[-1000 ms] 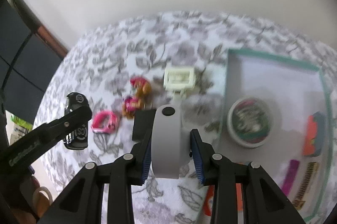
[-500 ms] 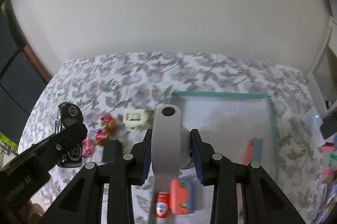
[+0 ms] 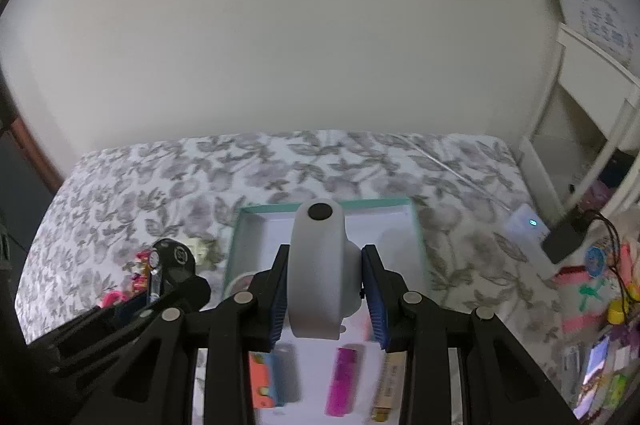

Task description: Organize rigid objects

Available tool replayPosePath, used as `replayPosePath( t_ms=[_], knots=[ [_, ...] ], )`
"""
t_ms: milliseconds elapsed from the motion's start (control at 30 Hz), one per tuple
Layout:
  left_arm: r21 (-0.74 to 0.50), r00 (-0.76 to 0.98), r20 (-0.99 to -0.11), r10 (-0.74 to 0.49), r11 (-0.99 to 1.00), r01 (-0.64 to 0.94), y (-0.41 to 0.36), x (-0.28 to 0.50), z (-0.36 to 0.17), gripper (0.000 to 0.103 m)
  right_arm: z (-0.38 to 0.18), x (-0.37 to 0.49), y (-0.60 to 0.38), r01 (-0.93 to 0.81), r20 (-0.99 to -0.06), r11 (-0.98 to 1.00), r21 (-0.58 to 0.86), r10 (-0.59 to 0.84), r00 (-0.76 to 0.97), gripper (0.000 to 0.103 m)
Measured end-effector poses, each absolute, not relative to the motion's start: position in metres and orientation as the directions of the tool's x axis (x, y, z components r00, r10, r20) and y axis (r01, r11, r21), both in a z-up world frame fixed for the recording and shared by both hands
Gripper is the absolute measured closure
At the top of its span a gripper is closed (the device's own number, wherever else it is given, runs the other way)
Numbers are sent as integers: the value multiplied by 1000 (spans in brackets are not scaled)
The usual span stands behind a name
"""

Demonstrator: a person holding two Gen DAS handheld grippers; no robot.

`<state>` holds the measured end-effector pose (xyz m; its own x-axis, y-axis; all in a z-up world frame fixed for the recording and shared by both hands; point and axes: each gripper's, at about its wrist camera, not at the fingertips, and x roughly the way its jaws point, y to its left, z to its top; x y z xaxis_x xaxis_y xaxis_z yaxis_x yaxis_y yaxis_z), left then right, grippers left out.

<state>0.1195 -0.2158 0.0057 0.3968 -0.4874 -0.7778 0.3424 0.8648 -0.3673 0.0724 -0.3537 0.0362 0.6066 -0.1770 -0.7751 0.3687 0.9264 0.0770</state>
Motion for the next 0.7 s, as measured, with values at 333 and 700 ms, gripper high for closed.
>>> replayPosePath(
  t_ms=[333, 700],
  knots=[
    [-371, 316, -824, -470, 869, 327, -233, 121, -34, 74, 0, 73, -380, 413, -840, 908, 68, -171, 514, 66],
    [-341, 244, -871, -427, 882, 324, -235, 119, -66, 74, -45, 82, -380, 405, -902, 911, 73, -113, 416, 66]
  ],
)
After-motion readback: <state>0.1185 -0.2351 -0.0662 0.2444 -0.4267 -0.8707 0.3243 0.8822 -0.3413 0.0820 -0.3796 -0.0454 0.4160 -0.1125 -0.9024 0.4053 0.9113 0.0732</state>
